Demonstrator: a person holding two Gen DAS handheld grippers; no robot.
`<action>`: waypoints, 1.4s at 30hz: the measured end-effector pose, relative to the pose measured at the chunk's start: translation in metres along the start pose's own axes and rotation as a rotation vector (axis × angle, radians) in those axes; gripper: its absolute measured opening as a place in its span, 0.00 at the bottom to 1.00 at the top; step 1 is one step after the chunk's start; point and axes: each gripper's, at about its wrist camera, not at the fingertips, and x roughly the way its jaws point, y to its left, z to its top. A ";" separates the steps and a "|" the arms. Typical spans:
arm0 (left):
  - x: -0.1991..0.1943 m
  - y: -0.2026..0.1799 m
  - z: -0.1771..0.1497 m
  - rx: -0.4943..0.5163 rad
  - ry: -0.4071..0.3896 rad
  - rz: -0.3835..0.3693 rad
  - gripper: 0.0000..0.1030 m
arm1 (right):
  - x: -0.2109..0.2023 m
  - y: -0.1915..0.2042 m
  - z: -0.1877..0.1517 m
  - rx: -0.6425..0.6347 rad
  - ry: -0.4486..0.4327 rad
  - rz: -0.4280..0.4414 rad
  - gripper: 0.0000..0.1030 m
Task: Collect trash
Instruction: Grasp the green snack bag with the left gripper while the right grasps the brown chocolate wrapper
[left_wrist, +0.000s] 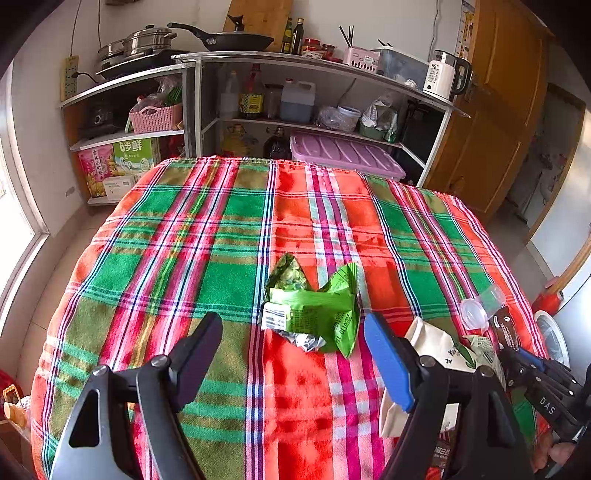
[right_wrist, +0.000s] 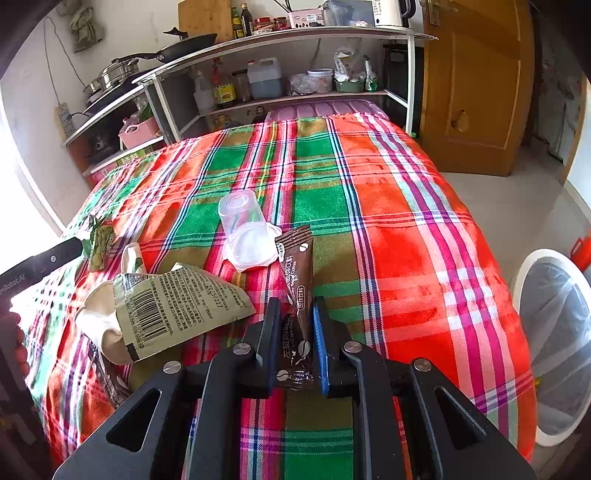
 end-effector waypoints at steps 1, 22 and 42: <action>0.003 0.000 0.002 -0.005 0.006 -0.004 0.79 | -0.001 -0.001 0.000 0.005 -0.003 0.002 0.16; 0.038 -0.006 0.012 -0.013 0.047 -0.013 0.78 | -0.001 -0.006 0.000 0.032 -0.005 0.015 0.16; 0.034 -0.014 0.012 0.022 0.044 -0.038 0.39 | -0.003 -0.008 -0.001 0.041 -0.012 0.026 0.16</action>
